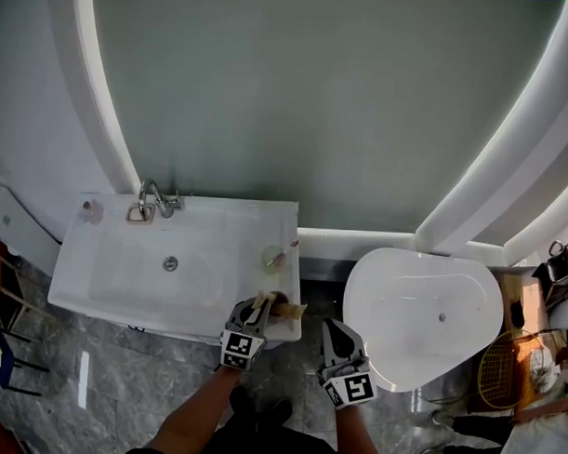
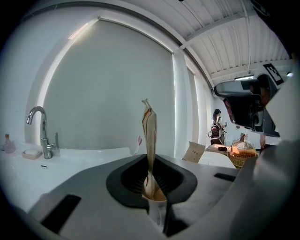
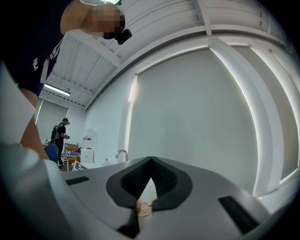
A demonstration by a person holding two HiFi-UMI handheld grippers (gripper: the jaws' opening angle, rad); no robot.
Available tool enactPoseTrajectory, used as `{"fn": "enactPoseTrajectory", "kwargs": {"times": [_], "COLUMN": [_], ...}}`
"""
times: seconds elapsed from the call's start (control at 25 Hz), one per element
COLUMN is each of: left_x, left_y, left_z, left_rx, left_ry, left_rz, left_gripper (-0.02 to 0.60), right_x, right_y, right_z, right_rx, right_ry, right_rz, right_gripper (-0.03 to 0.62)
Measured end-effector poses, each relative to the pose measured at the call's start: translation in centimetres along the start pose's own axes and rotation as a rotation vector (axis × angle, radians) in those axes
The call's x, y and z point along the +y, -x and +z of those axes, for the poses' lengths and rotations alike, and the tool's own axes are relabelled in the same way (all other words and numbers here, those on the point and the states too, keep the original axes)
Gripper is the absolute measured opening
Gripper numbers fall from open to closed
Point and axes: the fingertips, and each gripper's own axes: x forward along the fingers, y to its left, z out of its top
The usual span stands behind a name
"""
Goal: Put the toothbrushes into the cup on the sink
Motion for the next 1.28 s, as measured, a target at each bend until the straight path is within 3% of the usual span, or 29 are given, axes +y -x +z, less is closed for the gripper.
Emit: {"fn": "enactPoseTrajectory", "kwargs": {"times": [0.32,0.64,0.68,0.76,0.8,1.04,1.28], "left_x": [0.2,-0.1,-0.3,-0.6,-0.7,-1.2,-1.9], "left_y": [-0.1,0.2,0.2,0.3,0.3,0.3,0.7], "left_z": [-1.2,-0.3,-0.2,-0.2,-0.1,0.1,1.1], "left_rx": [0.045,0.022,0.015,0.007,0.004,-0.002,-0.024], "left_ry": [0.013,0.022,0.024,0.023,0.020,0.022,0.030], "left_rz": [-0.003,-0.025,-0.034,-0.046,-0.050,-0.077,-0.104], "left_gripper": [0.048,0.048,0.061,0.166,0.181,0.242,0.253], "right_x": [0.4,0.7,0.7,0.7,0.7,0.8,0.9], "right_y": [-0.2,-0.4,-0.4,-0.4,-0.4,-0.6,-0.6], "right_z": [-0.3,-0.3,-0.3,-0.2,-0.2,0.0,0.2], "right_rx": [0.009,0.009,0.008,0.007,0.005,-0.001,-0.005], "right_ry": [-0.001,-0.002,-0.002,-0.002,-0.003,-0.002,-0.002], "right_rz": [0.006,0.011,0.011,0.010,0.010,0.015,0.017], "right_gripper": [0.028,0.028,0.028,0.028,0.028,0.028,0.028]}}
